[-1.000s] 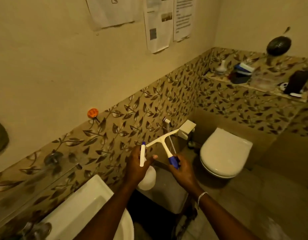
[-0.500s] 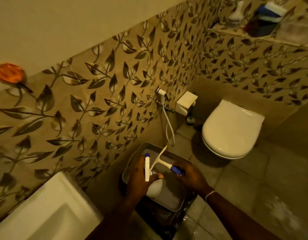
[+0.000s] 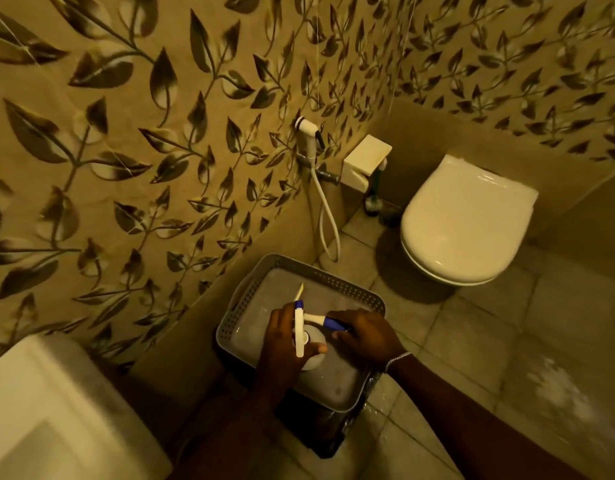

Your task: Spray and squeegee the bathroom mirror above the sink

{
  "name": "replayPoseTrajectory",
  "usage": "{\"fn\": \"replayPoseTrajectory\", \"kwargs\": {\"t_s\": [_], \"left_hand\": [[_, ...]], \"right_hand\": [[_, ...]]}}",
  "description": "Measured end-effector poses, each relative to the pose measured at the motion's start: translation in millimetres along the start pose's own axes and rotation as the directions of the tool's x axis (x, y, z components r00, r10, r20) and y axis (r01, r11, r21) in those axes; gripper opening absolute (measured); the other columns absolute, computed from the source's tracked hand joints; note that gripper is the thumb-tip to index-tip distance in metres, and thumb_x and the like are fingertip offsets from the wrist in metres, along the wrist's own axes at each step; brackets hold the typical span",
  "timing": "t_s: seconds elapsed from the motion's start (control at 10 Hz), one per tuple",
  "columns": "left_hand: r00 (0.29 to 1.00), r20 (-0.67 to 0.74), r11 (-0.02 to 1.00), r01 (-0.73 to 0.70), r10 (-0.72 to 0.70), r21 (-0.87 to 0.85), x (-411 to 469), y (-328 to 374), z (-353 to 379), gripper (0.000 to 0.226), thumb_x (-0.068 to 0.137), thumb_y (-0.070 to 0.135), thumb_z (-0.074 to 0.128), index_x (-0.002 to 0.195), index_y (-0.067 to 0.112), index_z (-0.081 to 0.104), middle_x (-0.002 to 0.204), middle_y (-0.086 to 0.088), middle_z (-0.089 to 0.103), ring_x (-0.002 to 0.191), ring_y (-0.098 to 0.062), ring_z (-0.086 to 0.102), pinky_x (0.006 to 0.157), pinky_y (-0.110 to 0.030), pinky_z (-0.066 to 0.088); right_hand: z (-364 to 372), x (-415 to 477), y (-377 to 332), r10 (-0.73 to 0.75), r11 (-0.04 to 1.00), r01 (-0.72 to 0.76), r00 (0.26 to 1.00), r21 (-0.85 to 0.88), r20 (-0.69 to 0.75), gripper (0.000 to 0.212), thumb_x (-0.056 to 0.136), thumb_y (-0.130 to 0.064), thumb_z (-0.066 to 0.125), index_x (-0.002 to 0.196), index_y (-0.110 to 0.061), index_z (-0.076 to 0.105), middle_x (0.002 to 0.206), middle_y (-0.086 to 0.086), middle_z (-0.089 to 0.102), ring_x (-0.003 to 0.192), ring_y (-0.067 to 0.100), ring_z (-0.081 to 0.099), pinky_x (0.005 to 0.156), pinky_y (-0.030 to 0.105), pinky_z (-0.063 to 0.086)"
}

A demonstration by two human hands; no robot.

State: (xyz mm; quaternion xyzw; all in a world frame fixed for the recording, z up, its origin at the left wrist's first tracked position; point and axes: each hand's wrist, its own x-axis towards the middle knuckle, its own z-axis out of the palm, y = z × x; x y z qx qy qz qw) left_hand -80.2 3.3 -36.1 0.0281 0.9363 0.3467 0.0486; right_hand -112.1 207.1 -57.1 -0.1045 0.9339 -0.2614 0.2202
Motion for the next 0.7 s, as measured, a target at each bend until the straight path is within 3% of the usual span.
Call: {"fn": "replayPoseTrajectory", "kwargs": {"t_s": [0.1,0.2,0.3,0.4,0.5,0.6,0.7], "left_hand": [[0.996,0.053,0.997,0.07,-0.072,0.042,1.8,-0.6,5.6,0.11,0.059,0.066,0.074,0.136,-0.008,0.051,0.123,-0.022,0.061,0.113,-0.034,0.057,0.099,-0.022,0.032],[0.993,0.087,0.99,0.07,-0.08,0.119,5.3,3.7,8.5,0.112,0.058,0.053,0.086,0.142,-0.007,0.044,0.132,-0.023,0.056,0.118,-0.036,0.055,0.101,-0.032,0.037],[0.992,0.107,0.981,0.044,-0.066,0.191,5.1,4.5,9.0,0.112,0.065,0.052,0.085,0.146,-0.008,0.037,0.14,-0.026,0.05,0.125,-0.039,0.049,0.11,-0.044,0.036],[0.988,0.115,0.992,0.098,-0.107,0.083,1.2,0.1,4.1,0.117,0.059,0.042,0.093,0.149,-0.002,0.033,0.145,-0.02,0.045,0.131,-0.034,0.044,0.11,-0.037,0.032],[0.982,0.126,0.99,0.143,-0.143,0.003,-7.6,-3.8,-7.2,0.128,0.051,0.046,0.096,0.154,0.014,0.027,0.149,-0.008,0.038,0.133,-0.025,0.04,0.107,-0.033,0.033],[0.986,0.121,0.972,0.084,-0.113,0.221,-16.4,0.4,-26.4,0.135,0.048,0.079,0.078,0.157,0.024,0.019,0.157,-0.008,0.029,0.14,-0.028,0.033,0.108,-0.045,0.039],[0.988,0.125,0.938,0.044,-0.092,0.343,-22.6,4.1,-43.7,0.14,0.044,0.102,0.051,0.158,0.039,-0.002,0.167,-0.005,0.009,0.15,-0.031,0.016,0.112,-0.057,0.031]], "right_hand": [[3.5,3.5,3.9,0.005,1.0,-0.005,1.0,0.014,-0.012,0.048,0.1,-0.045,0.059,0.146,-0.034,0.059,0.139,-0.003,0.07,0.125,0.02,0.064,0.105,0.043,0.053],[5.7,3.4,5.4,-0.002,1.0,0.002,1.0,-0.004,-0.008,0.05,0.101,-0.044,0.058,0.149,-0.031,0.056,0.14,-0.001,0.069,0.126,0.021,0.063,0.105,0.042,0.053],[8.9,1.2,6.5,-0.021,0.998,0.02,1.0,-0.056,-0.019,0.054,0.1,-0.048,0.056,0.152,-0.032,0.051,0.143,-0.001,0.066,0.128,0.021,0.061,0.108,0.042,0.05],[9.9,-2.1,5.5,0.014,0.992,-0.013,1.0,-0.128,0.005,0.063,0.099,-0.055,0.052,0.158,-0.036,0.04,0.16,-0.001,0.05,0.145,0.024,0.048,0.119,0.051,0.038],[7.5,-9.2,1.4,0.052,0.988,-0.048,0.998,-0.147,0.022,0.07,0.098,-0.063,0.048,0.162,-0.04,0.029,0.172,-0.001,0.03,0.157,0.027,0.031,0.123,0.058,0.027],[-3.9,-20.5,-11.3,0.063,0.988,-0.065,0.998,-0.137,-0.02,0.073,0.098,-0.07,0.041,0.163,-0.041,0.025,0.176,-0.002,0.022,0.16,0.028,0.025,0.125,0.062,0.023],[-14.4,-31.6,-25.5,0.058,0.988,-0.065,0.997,-0.143,-0.051,0.075,0.098,-0.073,0.036,0.165,-0.043,0.018,0.178,-0.002,0.015,0.162,0.029,0.021,0.126,0.063,0.02]]}}
